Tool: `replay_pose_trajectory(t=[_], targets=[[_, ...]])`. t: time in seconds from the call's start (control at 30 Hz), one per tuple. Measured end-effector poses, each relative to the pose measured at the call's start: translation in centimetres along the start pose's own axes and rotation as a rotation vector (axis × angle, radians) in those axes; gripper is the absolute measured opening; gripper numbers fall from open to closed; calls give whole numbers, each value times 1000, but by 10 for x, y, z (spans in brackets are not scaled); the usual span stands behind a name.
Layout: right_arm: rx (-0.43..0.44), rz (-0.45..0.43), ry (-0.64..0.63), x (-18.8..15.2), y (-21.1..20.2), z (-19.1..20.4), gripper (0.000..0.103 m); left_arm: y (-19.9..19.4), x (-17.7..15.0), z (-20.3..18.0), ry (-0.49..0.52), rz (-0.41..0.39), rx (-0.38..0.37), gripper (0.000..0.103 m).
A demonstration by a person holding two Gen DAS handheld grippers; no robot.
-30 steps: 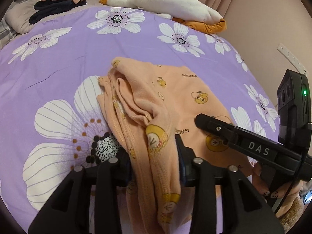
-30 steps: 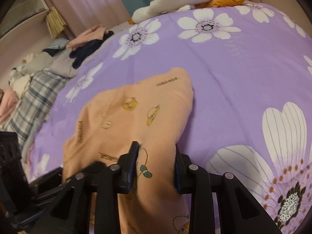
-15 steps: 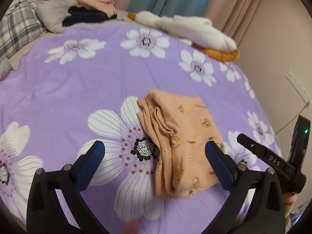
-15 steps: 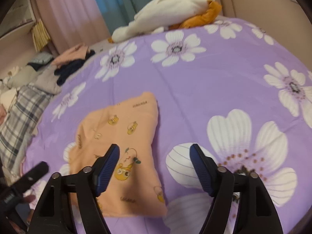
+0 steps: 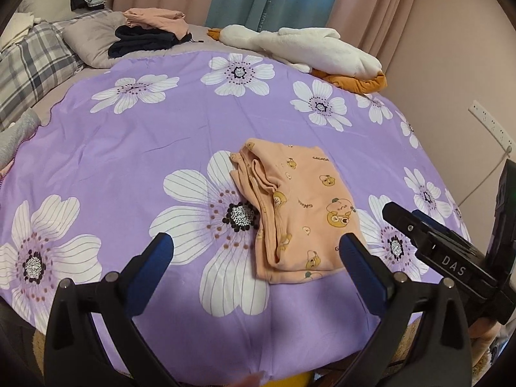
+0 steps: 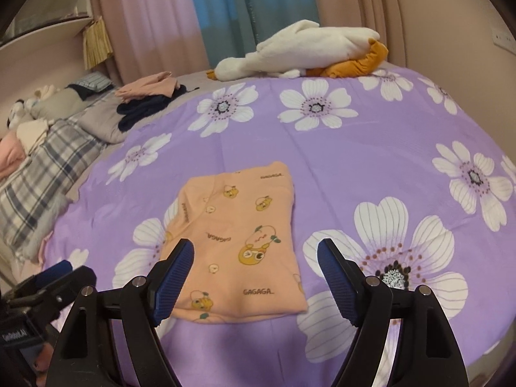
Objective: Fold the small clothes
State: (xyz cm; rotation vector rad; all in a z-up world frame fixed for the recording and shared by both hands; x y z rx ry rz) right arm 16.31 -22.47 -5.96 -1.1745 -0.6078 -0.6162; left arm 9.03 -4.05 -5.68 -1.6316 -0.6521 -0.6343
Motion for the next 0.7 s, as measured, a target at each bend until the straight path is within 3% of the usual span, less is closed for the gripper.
replay_pose_trajectory(t=[0.7], targets=[[-37, -17, -35, -6, -10, 8, 79, -10, -3, -10, 6, -2, -4, 102]])
Point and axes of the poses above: each gripper's, at about its wrist camera, not at the fingertips, and y roughly the way its jaws point, z to its left, x to its top, the point moved 8 cm from there along y, roughly the way its jaws point, and after that the axes turned 9 degrees about y, right-handed, at the moved point
